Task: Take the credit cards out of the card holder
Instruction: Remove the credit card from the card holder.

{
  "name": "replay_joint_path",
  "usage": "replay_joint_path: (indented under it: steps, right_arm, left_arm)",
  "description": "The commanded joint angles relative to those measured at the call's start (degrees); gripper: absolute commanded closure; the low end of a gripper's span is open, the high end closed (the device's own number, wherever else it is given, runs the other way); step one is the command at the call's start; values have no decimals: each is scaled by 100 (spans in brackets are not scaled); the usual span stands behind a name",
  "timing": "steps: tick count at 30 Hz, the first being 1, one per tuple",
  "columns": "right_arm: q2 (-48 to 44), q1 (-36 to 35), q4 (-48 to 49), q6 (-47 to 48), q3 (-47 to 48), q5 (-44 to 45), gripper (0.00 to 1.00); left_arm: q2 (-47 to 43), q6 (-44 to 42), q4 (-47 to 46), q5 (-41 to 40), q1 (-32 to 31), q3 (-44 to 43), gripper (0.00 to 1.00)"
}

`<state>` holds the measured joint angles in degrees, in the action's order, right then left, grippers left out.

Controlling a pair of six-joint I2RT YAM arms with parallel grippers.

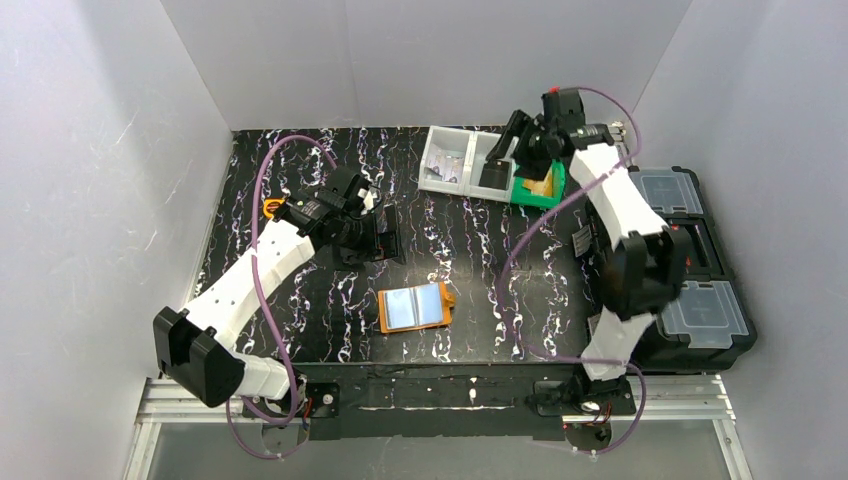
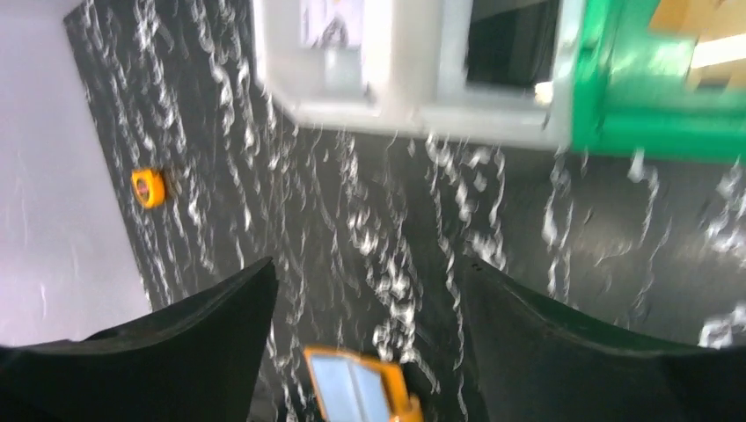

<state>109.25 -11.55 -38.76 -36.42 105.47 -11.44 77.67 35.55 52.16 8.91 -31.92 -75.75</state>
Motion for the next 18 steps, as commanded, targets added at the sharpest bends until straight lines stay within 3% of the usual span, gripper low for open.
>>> replay_joint_path:
  steps: [1,5,10,18]
  right_arm:
    - [-1592,-546,512,-208,-1769,259,13]
    - [-2677,-1272,594,-370,-3032,500,13]
    - [-3381,-2395,714,-766,-4155,688,14]
    - [-2795,-3853,938,-1300,-4327,1097,18]
  left_arm:
    - [-284,-44,-60,-124,110,234,2]
    - [-336,-32,-145,-166,173,455,2]
    - [-459,55,-198,-397,242,838,2]
    - [-659,362,-216,-741,440,1494,2]
